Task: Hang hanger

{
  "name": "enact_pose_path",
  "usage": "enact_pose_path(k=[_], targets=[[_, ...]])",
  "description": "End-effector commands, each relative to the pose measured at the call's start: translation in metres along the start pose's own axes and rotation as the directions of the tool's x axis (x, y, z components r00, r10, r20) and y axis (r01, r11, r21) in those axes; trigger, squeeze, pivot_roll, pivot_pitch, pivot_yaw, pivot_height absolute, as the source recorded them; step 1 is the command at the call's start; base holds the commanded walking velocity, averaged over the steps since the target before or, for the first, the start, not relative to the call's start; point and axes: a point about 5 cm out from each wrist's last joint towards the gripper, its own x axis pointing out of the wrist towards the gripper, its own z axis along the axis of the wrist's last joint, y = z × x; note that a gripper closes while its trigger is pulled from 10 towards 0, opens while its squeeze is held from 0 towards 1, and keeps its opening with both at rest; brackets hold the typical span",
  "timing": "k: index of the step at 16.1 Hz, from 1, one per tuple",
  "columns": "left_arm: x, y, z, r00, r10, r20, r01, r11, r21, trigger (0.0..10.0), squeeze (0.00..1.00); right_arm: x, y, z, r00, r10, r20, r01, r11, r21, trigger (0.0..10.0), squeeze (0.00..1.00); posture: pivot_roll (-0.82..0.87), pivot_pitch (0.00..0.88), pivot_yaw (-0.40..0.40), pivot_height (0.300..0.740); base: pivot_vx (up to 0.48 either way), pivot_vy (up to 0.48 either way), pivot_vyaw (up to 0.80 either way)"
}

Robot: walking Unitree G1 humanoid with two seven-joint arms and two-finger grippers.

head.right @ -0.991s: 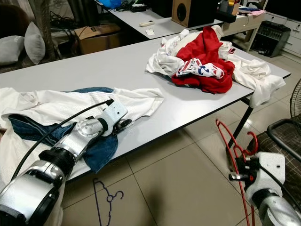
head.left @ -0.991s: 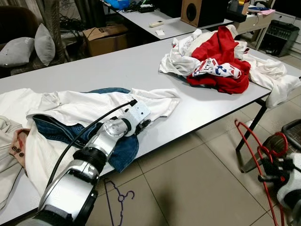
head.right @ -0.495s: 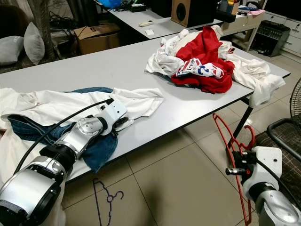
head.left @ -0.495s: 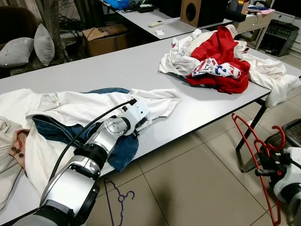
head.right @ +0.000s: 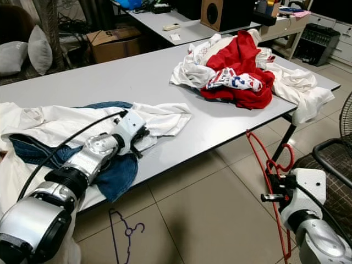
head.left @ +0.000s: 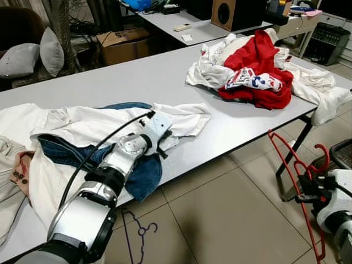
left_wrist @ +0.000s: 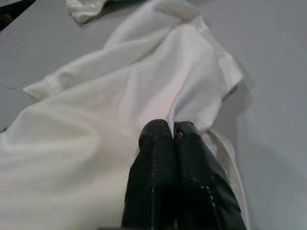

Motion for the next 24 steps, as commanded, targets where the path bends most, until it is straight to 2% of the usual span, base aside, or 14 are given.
enact_pose_path(k=[1, 3, 5, 6, 8, 10, 12, 16, 18, 19, 21, 22, 23, 24], targets=[[0.000, 0.011, 0.016, 0.998, 0.022, 0.057, -0.021, 0.999, -0.031, 0.0, 0.00, 0.002, 0.000, 0.001, 1.000, -0.001, 0.007, 0.001, 1.000, 0.005, 10.0, 0.00, -0.25, 0.000, 0.056, 0.740, 0.000, 0.000, 0.00], [-0.002, 0.019, 0.025, 0.994, 0.044, 0.100, -0.037, 0.997, -0.067, 0.0, 0.00, 0.003, 0.001, 0.002, 1.000, 0.000, 0.013, 0.000, 1.000, 0.005, 10.0, 0.00, -0.24, 0.000, 0.059, 0.740, 0.000, 0.000, 0.00], [-0.006, 0.032, 0.050, 0.967, 0.092, 0.239, -0.035, 0.972, -0.233, 0.0, 0.00, 0.004, 0.002, 0.003, 1.000, 0.004, 0.026, -0.005, 1.000, 0.008, 10.0, 0.00, -0.24, 0.000, 0.060, 0.740, 0.000, 0.000, 0.00], [-0.011, 0.045, 0.072, 0.935, 0.123, 0.333, -0.019, 0.954, -0.300, 0.0, 0.00, 0.004, 0.003, 0.004, 0.999, 0.008, 0.036, -0.009, 1.000, 0.011, 10.0, 0.00, -0.24, 0.000, 0.059, 0.740, 0.000, 0.000, 0.00], [-0.021, 0.063, 0.103, 0.892, 0.136, 0.431, -0.005, 0.956, -0.292, 0.0, 0.00, 0.006, 0.006, 0.007, 0.998, 0.022, 0.055, -0.023, 1.000, 0.017, 10.0, 0.00, -0.23, 0.000, 0.058, 0.740, 0.000, 0.000, 0.00], [-0.053, 0.096, 0.165, 0.783, 0.146, 0.605, 0.008, 0.970, -0.244, 0.0, 0.00, 0.008, 0.016, 0.015, 0.988, 0.090, 0.127, -0.095, 0.995, 0.033, 10.0, 0.00, -0.21, 0.000, 0.058, 0.740, 0.000, 0.000, 0.00], [-0.067, 0.107, 0.184, 0.766, 0.115, 0.633, -0.018, 0.987, -0.159, 0.0, 0.00, 0.006, 0.039, 0.029, 0.944, 0.238, 0.228, -0.252, 0.967, 0.035, 10.0, 0.00, -0.19, 0.000, 0.058, 0.740, 0.000, 0.000, 0.00], [-0.075, 0.111, 0.189, 0.762, 0.100, 0.639, -0.026, 0.992, -0.124, 0.0, 0.00, 0.001, 0.061, 0.042, 0.866, 0.375, 0.331, -0.401, 0.916, 0.011, 10.0, 0.00, -0.18, 0.000, 0.059, 0.740, 0.000, 0.000, 0.00], [-0.074, 0.109, 0.185, 0.771, 0.076, 0.632, -0.010, 0.994, -0.108, 0.0, 0.00, -0.003, 0.070, 0.043, 0.821, 0.463, 0.335, -0.486, 0.874, -0.019, 10.0, 0.00, -0.16, 0.000, 0.052, 0.740, 0.000, 0.000, 0.00], [-0.075, 0.109, 0.183, 0.773, 0.067, 0.631, -0.004, 0.995, -0.101, 0.0, 0.00, -0.002, 0.068, 0.041, 0.831, 0.455, 0.320, -0.472, 0.881, -0.029, 10.0, 0.00, -0.16, 0.000, 0.050, 0.740, 0.000, 0.000, 0.00], [-0.072, 0.106, 0.174, 0.788, 0.057, 0.613, 0.002, 0.996, -0.094, 0.0, 0.00, 0.005, 0.054, 0.041, 0.875, 0.347, 0.337, -0.365, 0.931, -0.010, 10.0, 0.00, -0.16, 0.000, 0.048, 0.740, 0.000, 0.000, 0.00], [-0.061, 0.099, 0.159, 0.828, 0.061, 0.557, -0.020, 0.997, -0.081, 0.0, 0.00, 0.009, 0.043, 0.045, 0.895, 0.260, 0.362, -0.286, 0.958, 0.018, 10.0, 0.00, -0.16, 0.000, 0.045, 0.740, 0.000, 0.000, 0.00], [-0.046, 0.084, 0.142, 0.873, 0.050, 0.485, -0.006, 0.996, -0.091, 0.0, 0.00, 0.012, 0.031, 0.049, 0.908, 0.163, 0.386, -0.195, 0.980, 0.046, 10.0, 0.00, -0.16, 0.000, 0.043, 0.740, 0.000, 0.000, 0.00], [-0.028, 0.059, 0.125, 0.904, 0.012, 0.427, 0.041, 0.993, -0.114, 0.0, 0.00, 0.015, 0.017, 0.053, 0.912, 0.044, 0.407, -0.092, 0.991, 0.099, 10.0, 0.00, -0.17, 0.000, 0.044, 0.740, 0.000, 0.000, 0.00]])
